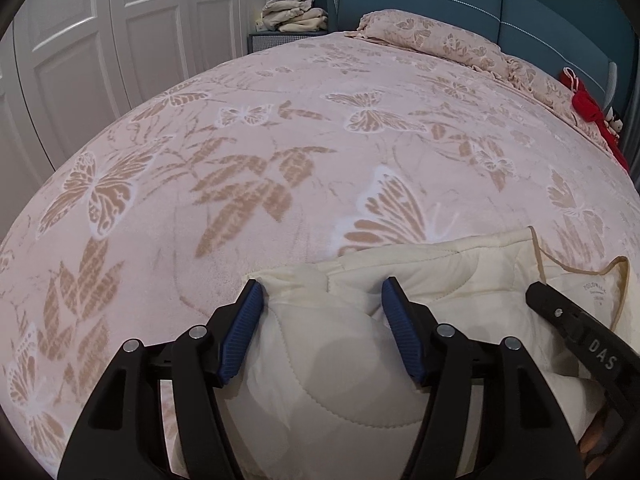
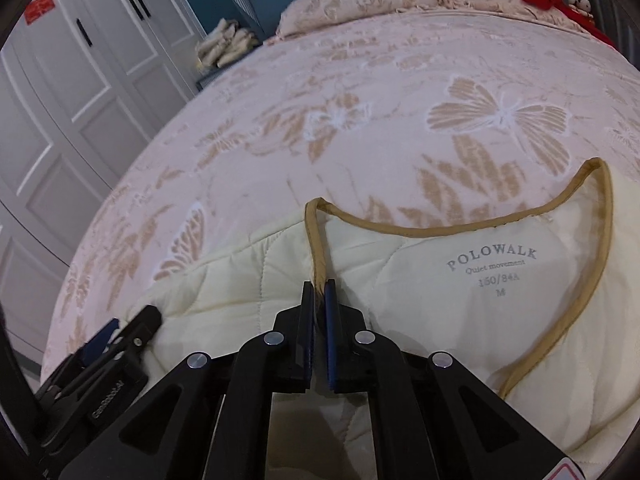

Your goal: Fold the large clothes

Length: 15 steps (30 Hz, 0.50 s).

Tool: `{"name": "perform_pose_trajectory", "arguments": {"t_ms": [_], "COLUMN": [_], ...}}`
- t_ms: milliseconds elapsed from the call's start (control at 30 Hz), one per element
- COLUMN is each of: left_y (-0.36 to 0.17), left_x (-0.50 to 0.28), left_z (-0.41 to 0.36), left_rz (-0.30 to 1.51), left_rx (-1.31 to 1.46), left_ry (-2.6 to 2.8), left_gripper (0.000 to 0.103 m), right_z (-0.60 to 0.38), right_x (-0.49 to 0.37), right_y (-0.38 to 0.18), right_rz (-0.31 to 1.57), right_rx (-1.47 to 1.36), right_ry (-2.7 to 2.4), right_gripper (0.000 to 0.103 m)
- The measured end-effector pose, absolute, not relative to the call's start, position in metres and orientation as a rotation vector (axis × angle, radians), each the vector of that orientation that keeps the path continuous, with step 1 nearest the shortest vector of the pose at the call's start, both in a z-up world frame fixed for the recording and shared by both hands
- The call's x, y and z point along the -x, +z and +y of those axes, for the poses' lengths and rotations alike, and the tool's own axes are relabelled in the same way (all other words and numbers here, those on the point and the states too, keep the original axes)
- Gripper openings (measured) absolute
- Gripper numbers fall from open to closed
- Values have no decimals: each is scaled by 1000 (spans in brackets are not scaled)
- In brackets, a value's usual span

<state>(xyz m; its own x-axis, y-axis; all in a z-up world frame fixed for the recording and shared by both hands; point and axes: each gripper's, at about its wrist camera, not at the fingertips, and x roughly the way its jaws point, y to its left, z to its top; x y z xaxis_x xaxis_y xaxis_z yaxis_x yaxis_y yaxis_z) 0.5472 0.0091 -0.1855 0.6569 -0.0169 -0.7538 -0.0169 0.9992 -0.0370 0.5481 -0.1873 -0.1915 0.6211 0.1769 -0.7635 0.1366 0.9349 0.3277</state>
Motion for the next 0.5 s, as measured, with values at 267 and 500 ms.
{"name": "perform_pose_trajectory", "arguments": {"t_ms": [267,500], "left_y": [-190,-167], "left_x": [-549,-546], "left_z": [6,20], "left_rz": [842,866], "left_rx": [19,90], "left_ry": [24,-22], "left_gripper": [65,71], "right_z": [-187,-260], "right_x": [-548,-479], "right_y": [-193,-132], "right_rz": [902,701], "right_rx": [-367,-564], "right_ry": [24,-11], "right_gripper": [4,22]}}
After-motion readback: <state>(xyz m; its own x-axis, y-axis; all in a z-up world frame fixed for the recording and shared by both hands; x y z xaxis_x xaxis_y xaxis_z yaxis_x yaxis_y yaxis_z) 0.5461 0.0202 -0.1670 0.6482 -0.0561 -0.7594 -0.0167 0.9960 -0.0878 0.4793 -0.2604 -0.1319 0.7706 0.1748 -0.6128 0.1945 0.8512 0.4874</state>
